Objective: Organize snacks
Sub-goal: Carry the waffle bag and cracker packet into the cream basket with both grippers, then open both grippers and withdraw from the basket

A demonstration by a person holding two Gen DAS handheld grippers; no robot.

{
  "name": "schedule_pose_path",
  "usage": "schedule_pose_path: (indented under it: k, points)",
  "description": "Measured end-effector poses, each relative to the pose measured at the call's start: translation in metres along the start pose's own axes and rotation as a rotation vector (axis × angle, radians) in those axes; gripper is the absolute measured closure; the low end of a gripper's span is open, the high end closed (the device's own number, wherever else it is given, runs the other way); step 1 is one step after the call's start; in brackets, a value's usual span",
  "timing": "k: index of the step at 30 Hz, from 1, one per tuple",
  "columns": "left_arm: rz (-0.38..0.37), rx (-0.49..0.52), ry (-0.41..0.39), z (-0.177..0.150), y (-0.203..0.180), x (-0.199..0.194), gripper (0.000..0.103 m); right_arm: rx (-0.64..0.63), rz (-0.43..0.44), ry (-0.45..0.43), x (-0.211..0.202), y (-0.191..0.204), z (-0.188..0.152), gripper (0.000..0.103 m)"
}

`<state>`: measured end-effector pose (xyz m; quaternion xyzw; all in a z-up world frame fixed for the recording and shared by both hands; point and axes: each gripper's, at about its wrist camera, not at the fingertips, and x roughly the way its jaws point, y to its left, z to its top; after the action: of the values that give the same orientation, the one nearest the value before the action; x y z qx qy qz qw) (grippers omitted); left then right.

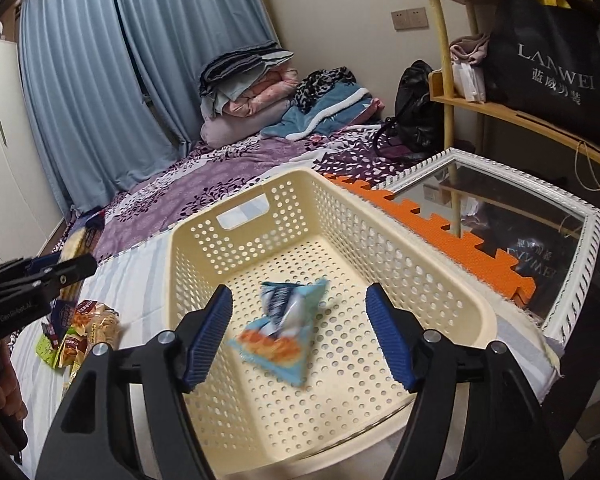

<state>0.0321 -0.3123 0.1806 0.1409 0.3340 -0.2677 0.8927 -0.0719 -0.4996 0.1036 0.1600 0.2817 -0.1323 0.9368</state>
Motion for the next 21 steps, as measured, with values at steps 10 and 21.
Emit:
schedule_pose_path:
  k: [10, 21]
  points:
    - [-0.135, 0.036, 0.0, 0.035, -0.045, 0.029, 0.058, -0.012, -0.036, 0.007, -0.001, -0.003, 0.0, 0.034]
    - [-0.136, 0.021, 0.002, 0.046, -0.05, 0.044, 0.003, -0.009, -0.085, 0.012, 0.001, -0.005, 0.001, 0.027]
